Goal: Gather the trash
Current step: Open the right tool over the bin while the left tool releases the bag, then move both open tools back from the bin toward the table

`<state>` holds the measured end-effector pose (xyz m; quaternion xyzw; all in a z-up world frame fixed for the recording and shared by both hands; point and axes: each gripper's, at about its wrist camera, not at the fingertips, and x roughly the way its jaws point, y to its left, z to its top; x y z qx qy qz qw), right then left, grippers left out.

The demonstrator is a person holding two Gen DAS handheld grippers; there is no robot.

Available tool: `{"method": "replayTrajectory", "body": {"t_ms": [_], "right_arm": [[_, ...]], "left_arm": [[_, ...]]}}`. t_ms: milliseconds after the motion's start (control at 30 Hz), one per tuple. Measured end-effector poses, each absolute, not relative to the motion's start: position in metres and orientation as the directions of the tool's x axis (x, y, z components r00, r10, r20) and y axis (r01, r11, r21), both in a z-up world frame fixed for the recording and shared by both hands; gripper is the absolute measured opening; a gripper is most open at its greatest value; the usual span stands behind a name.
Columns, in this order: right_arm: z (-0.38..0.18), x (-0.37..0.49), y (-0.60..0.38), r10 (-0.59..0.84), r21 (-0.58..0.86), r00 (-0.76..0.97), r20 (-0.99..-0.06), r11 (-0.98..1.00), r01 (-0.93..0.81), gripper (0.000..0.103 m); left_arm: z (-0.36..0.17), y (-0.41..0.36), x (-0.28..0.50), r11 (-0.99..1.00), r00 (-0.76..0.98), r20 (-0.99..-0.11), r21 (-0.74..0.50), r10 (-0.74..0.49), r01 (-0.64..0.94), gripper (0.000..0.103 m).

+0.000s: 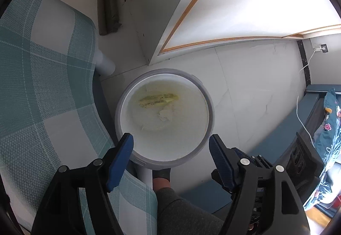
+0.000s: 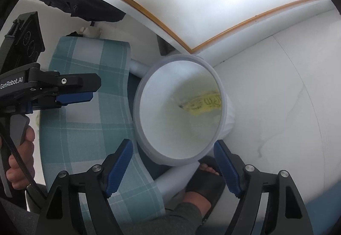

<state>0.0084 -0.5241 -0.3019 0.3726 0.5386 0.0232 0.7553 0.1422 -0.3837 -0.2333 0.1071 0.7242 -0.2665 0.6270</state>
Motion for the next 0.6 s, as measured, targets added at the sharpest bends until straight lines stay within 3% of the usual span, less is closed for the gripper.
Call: {"method": "replayTrajectory", "body": {"t_ms": [300, 600], "right_arm": [[-0.241, -0.009, -0.540, 0.322, 0.549, 0.520, -0.791, 0.748, 0.372, 0.078], [-0.121, -0.026, -0.524, 0.083, 0.394, 0.689, -0.720, 0.866, 0.307, 0.080]], "left_arm": [[-0.162, -0.364, 0.122, 0.810, 0.055, -0.977, -0.141, -0.208, 0.569, 0.070], [-0.050, -0.316, 0.109, 0.837, 0.364, -0.878, -0.072, -0.311, 0.543, 0.070]]}}
